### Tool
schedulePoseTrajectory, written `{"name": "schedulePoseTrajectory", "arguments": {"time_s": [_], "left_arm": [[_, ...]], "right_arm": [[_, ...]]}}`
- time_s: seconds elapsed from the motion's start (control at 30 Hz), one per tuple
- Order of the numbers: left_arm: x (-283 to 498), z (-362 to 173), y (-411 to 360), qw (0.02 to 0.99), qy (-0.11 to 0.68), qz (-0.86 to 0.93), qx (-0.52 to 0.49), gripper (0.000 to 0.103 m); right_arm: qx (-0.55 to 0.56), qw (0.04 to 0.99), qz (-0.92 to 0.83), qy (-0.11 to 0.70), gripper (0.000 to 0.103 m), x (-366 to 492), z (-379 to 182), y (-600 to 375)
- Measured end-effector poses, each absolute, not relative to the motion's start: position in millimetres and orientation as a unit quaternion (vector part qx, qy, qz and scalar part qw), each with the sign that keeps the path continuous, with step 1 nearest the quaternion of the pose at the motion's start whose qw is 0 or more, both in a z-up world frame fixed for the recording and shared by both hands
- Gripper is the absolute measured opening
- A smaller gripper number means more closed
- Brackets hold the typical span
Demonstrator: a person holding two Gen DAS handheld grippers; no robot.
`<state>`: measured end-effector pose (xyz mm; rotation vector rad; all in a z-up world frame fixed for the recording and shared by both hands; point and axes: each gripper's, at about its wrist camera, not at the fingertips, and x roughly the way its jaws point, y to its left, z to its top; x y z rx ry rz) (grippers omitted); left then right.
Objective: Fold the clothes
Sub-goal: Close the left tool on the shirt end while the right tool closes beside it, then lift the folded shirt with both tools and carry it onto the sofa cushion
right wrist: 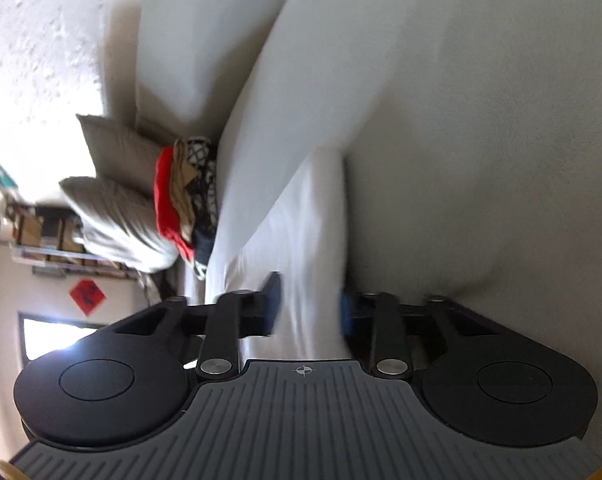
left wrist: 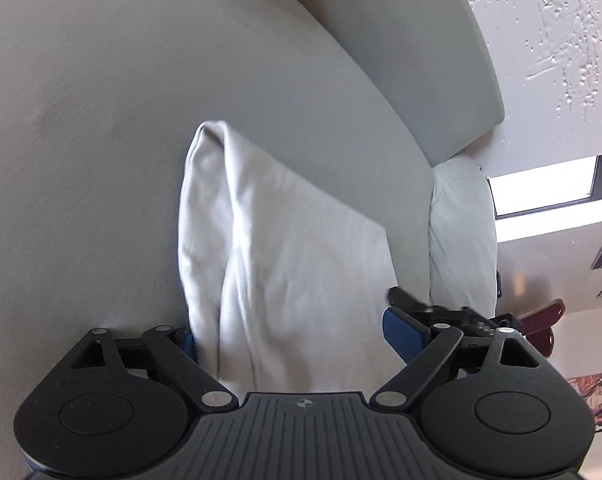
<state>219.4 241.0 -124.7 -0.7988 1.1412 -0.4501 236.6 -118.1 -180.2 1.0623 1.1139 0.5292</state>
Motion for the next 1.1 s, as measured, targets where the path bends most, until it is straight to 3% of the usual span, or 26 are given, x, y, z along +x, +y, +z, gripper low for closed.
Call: {"name": "schedulePoseTrajectory", "arguments": {"time_s": [0.1, 0.17, 0.2, 0.3, 0.47, 0.7, 0.97, 1.1], "left_arm": [[226, -122, 234, 0.753, 0.522, -0.201, -0.346, 0.068], [221, -115, 227, 0.770, 0.520, -0.180, -0.324, 0.038], [218, -112, 223, 0.778, 0.518, -0.170, -0.313, 0.030], [210, -102, 212, 0.800, 0.512, -0.139, -0.279, 0.015], [195, -85, 193, 0.834, 0.498, -0.088, -0.220, 0.008], [89, -7, 143, 0.924, 0.347, -0.096, -0.129, 0.006], [-32, 82, 86, 0.982, 0.159, -0.101, -0.021, 0.006], [-61, 120, 50, 0.982, 0.096, -0.161, -0.020, 0.006]], "right_arm": [[0.459, 0.697, 0.241, 0.495, 0.004, 238, -181, -113], [0.435, 0.717, 0.232, 0.493, 0.004, 235, -173, -108], [0.423, 0.726, 0.227, 0.492, 0.004, 234, -169, -106], [0.386, 0.753, 0.214, 0.488, 0.005, 230, -157, -98], [0.223, 0.849, 0.180, 0.444, 0.004, 201, -105, -62], [0.165, 0.924, 0.189, 0.289, 0.004, 99, -8, -71], [0.181, 0.956, 0.188, 0.132, 0.004, -36, 91, -141], [0.196, 0.964, 0.162, 0.076, 0.004, -87, 130, -190]]}}
